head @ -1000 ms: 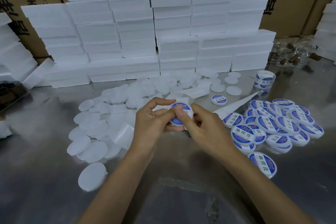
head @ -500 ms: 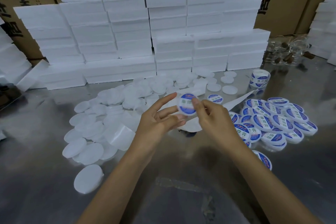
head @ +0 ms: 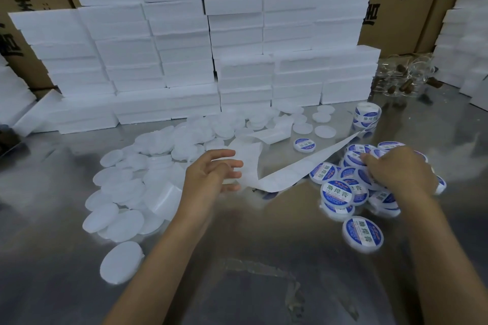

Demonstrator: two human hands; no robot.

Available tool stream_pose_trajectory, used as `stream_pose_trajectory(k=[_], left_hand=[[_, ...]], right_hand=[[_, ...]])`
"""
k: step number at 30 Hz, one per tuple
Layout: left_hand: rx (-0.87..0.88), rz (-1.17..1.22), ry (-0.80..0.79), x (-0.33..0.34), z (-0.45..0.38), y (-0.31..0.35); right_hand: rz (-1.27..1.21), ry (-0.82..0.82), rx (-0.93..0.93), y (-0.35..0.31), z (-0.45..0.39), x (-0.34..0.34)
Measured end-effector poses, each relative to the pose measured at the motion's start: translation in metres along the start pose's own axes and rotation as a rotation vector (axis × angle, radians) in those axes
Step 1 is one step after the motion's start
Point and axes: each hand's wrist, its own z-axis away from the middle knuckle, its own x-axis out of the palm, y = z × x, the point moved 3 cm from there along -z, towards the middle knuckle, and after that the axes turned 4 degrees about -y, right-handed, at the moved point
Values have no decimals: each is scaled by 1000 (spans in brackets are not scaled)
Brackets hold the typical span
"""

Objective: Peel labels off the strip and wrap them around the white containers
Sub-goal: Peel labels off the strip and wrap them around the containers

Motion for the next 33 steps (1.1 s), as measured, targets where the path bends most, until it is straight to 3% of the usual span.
stream_pose_trajectory(k=[3,9,12,17,22,28,33], left_hand=[[30,-10,48,-3,-1,2],[314,-99,203,-31,-12,33],[316,-290,298,-48,-41,43],[217,-911,146,-39,-111,32],[104,-1259,-57,-21,-154,3],[-24,-1246,-42,-11,-169,-13],[-12,-1144,-24,-4,-167,-16]], right_hand=[[-6,53,-15,-3,5,-2],[-121,212,-374,-47,41,14],[-44,189,-501,-69,62,34],[74,144,-649,-83,78,59],[43,103,-689,-83,77,68],[29,101,-684,-84,70,73],[-55,63,-708,-89,76,73]])
